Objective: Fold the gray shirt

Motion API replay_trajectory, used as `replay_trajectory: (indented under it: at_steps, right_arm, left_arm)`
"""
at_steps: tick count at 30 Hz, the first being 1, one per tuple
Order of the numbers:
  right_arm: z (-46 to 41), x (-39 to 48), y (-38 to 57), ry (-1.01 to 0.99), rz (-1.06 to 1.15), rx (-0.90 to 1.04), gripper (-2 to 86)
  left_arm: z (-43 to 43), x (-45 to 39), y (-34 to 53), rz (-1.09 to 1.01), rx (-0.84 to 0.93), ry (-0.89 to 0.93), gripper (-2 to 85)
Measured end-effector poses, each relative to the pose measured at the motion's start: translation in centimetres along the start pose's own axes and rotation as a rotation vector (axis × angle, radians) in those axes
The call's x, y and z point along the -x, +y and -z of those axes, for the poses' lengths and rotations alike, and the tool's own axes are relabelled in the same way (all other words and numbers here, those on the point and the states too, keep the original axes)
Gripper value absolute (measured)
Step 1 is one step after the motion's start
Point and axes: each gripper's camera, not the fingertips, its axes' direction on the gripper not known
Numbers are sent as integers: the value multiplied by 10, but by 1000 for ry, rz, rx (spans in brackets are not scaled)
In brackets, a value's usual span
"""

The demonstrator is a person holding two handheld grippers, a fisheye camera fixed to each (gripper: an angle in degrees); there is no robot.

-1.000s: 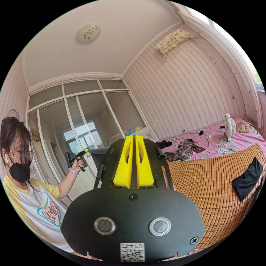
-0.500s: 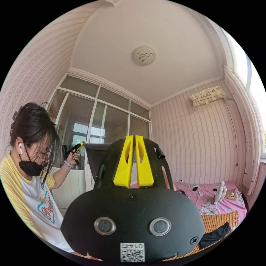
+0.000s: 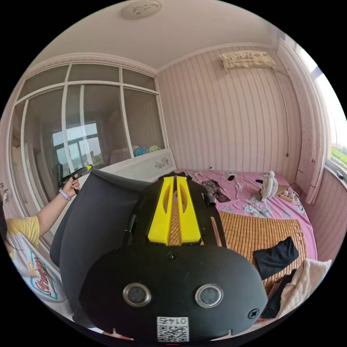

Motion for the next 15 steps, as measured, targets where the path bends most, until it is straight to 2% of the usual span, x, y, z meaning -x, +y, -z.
replay_trajectory:
  at_steps: [3, 5, 9, 12, 15]
  right_arm:
    - [-61, -28, 18, 68, -161, 61, 7]
    - [-83, -38, 10, 76, -178, 49, 7]
    - [-92, -70, -44, 16, -268, -120, 7]
    - [-83, -78, -64, -48, -218, -269, 7]
    - [-83, -80, -48, -78, -122, -279, 7]
  left_arm:
    - [-80, 20, 31, 52, 104, -45, -7]
    - [-112, 25, 35, 81, 122, -58, -7]
    - [-147, 22, 5, 92, 37, -46, -7]
    - [-154, 17, -4, 59, -57, 27, -7]
    - [-174, 16, 27, 2, -28, 75, -7]
